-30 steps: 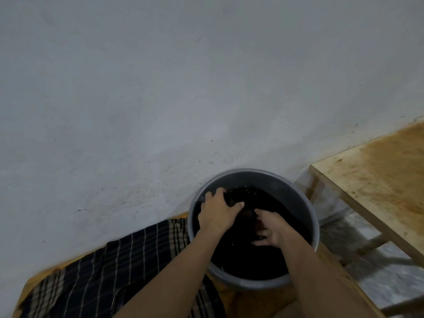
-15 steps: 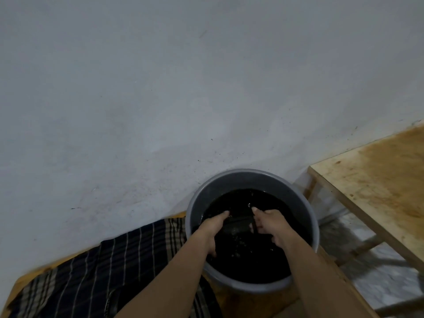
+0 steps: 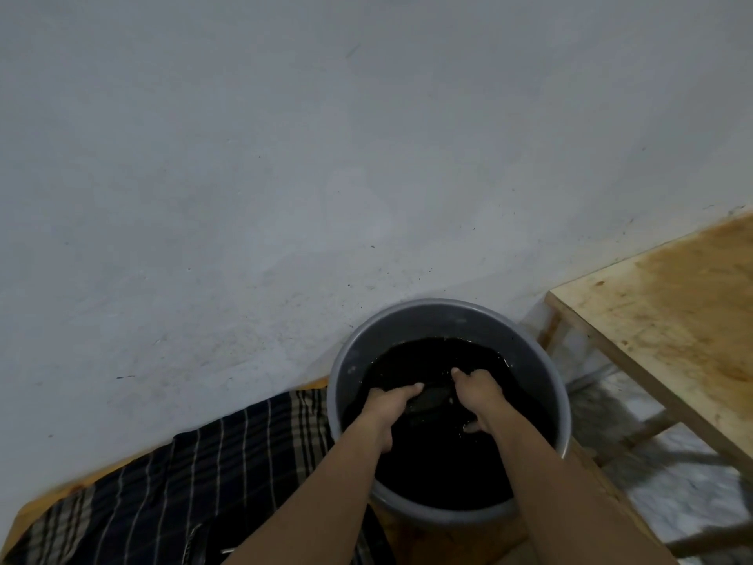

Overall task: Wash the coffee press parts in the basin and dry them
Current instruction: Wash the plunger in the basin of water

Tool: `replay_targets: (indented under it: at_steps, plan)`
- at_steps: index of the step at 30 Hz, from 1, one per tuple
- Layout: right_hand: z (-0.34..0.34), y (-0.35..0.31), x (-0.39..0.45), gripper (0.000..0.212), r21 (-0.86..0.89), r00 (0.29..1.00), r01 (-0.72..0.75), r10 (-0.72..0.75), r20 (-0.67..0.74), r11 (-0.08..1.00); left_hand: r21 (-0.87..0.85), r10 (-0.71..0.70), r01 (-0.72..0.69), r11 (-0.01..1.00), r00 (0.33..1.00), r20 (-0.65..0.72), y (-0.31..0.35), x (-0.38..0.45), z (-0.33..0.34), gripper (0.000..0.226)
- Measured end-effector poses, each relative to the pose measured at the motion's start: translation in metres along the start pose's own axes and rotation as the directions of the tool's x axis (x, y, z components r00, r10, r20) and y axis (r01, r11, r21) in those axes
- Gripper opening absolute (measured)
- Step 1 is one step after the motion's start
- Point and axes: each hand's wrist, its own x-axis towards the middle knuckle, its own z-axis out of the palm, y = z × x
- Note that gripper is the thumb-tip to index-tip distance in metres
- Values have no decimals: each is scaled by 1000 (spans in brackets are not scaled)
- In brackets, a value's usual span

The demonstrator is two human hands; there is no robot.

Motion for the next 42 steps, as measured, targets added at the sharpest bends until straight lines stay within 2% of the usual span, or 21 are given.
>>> replay_targets:
  at_steps: [2,4,6,8,10,12,14,16,18,20,22,24,26,28,30,32,33,35,38,40,42]
  plan:
    - [-1,-2,-1,22,112,990,-52,36,137,992,-9,57,-58,998,997,-48,0,-2,-1,65]
    - [-5,-2,-1,14,186,975,-16,-26,222,982,-13,33,-35,999,991,-130,3,-2,-5,55]
    - [-7,3,4,15,175,973,26,-65,222,984,-5,-25,24,1000,991,-129,4,2,-10,42]
    - [-6,3,3,26,183,988,19,-46,147,983,19,-103,105,994,990,-98,4,4,-11,28]
    - [-3,1,4,31,215,998,25,-35,46,976,35,-156,157,987,987,-37,4,-3,-8,30]
    - [-3,-4,-1,28,239,999,2,-12,39,971,-25,-122,122,992,993,7,4,-9,-4,39]
    - [-9,-8,-10,23,253,985,-74,31,169,965,-72,-93,92,993,996,-4,5,-5,-3,40]
    - [-19,-11,-17,22,168,948,-97,40,317,981,-81,-123,119,990,991,-51,8,-4,-7,24]
    - [-29,-15,-22,23,80,927,-44,11,374,996,-84,-188,179,980,976,-109,9,-1,-12,20]
    - [-37,-16,-24,22,50,921,4,-23,390,999,-123,-272,259,958,957,-104,9,-2,-14,25]
    - [-36,-14,-27,20,19,928,37,-41,371,999,-133,-318,307,942,946,-69,11,-8,-12,32]
    - [-28,-8,-25,20,70,963,23,-41,265,997,-127,-336,331,935,941,-24,7,-8,-11,50]
    - [-20,-3,-17,20,112,989,-4,-13,150,994,-125,-270,272,954,962,33,4,-13,-7,67]
    - [-16,-3,-11,17,105,996,-20,10,87,994,-130,-121,131,983,989,89,2,-11,-4,87]
    - [-17,-4,-7,14,77,999,-14,11,30,997,22,55,-57,998,993,103,4,-13,-1,100]
    - [-22,-5,-11,16,22,1000,-9,8,22,1000,155,180,-198,968,976,119,4,-12,0,92]
    - [-24,-5,-14,16,-16,999,-11,12,53,1000,186,207,-222,957,974,96,4,-11,0,84]
    - [-31,-2,-16,17,-29,988,-16,20,156,999,203,210,-216,955,976,51,4,-5,-2,77]
    - [-34,3,-19,11,52,963,10,-23,268,999,89,102,-100,991,995,-21,4,0,-4,93]
    - [-27,10,-16,14,67,967,91,-104,234,994,11,10,-10,1000,999,-31,0,6,-6,91]
    - [-16,14,-14,25,36,984,95,-99,146,995,-67,5,-8,998,999,-38,-3,2,-4,73]
